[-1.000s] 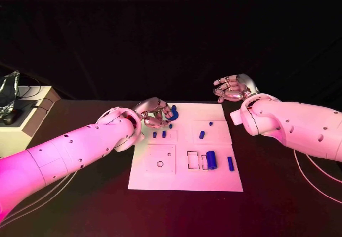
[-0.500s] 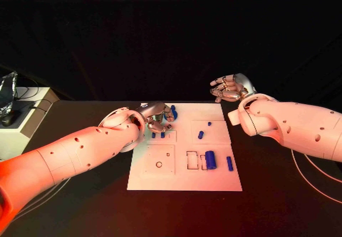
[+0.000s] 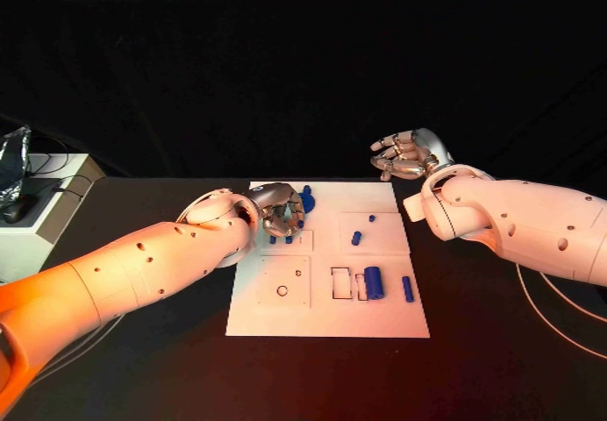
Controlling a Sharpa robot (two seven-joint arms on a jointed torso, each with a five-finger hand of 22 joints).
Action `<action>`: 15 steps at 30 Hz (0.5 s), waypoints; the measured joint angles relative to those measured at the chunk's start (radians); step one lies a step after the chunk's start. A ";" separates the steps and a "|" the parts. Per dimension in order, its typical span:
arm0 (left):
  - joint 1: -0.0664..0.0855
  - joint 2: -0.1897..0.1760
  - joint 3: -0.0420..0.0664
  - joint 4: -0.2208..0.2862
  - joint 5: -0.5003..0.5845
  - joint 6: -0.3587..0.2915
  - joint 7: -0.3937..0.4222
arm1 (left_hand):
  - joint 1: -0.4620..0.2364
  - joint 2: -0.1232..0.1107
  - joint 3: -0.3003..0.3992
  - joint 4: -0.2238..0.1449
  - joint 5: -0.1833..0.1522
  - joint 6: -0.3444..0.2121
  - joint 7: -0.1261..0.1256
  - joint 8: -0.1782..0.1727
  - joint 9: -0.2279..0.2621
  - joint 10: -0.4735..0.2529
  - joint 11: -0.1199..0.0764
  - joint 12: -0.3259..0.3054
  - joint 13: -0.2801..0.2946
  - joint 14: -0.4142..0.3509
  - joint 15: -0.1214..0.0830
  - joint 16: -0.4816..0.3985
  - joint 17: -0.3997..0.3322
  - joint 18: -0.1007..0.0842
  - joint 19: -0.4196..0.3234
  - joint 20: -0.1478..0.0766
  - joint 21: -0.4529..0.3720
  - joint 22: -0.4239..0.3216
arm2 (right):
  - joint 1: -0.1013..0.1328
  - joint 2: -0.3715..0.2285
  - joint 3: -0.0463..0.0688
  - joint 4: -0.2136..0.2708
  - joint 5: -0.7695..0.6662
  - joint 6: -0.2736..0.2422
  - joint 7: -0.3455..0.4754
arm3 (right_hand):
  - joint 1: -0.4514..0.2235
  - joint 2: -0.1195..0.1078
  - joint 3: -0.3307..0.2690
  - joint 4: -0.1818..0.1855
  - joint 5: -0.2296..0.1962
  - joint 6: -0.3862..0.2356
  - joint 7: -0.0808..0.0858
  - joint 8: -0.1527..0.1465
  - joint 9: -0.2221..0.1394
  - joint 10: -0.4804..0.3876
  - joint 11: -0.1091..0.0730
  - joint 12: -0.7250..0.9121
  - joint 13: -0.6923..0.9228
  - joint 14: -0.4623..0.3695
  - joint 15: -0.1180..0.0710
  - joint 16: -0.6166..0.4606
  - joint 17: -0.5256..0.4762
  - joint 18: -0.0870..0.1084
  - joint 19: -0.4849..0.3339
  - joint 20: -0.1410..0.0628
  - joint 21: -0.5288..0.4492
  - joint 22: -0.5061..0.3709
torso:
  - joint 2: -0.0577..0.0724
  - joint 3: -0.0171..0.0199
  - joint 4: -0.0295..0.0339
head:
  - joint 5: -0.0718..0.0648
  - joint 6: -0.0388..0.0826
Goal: Assemble the parts on the task board
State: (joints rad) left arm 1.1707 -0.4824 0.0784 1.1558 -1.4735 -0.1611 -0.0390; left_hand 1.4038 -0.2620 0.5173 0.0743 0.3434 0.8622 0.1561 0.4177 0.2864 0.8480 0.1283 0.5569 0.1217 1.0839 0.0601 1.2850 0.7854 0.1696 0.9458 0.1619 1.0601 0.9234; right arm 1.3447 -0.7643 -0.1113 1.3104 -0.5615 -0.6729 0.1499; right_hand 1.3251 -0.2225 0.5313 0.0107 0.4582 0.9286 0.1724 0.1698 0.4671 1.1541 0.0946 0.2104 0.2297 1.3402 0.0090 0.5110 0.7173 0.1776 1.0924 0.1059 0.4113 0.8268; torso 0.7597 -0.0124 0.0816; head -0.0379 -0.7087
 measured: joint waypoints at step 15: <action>0.003 0.013 0.000 -0.005 -0.006 -0.003 -0.037 | 0.002 0.010 0.016 -0.001 0.000 -0.002 0.005 -0.029 -0.009 0.025 -0.006 0.000 -0.005 0.024 -0.003 0.030 0.014 0.000 0.035 -0.006 0.036 0.041 | 0.000 0.001 0.000 0.002 -0.006 0.001 0.000 | -0.004 0.004 0.000 0.000 0.000 0.000 0.000 -0.005 0.000 0.002 0.002 0.000 -0.004 0.000 0.000 0.000 0.001 0.000 0.000 0.000 0.000 0.000 | 0.000 -0.0006 0.0001 | -0.001 -0.003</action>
State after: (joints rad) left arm 1.1733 -0.4697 0.0780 1.1507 -1.4799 -0.1637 -0.0761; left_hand 1.4055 -0.2525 0.5329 0.0731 0.3434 0.8597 0.1612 0.3886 0.2775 0.8734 0.1223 0.5568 0.1168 1.1078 0.0574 1.3147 0.7995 0.1695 0.9811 0.1555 1.0964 0.9643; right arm 1.3449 -0.7634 -0.1112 1.3123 -0.5670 -0.6724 0.1498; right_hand 1.3209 -0.2183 0.5312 0.0108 0.4583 0.9283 0.1722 0.1649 0.4672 1.1557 0.0963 0.2104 0.2255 1.3401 0.0091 0.5110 0.7182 0.1776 1.0925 0.1059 0.4112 0.8266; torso 0.7601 -0.0129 0.0817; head -0.0391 -0.7113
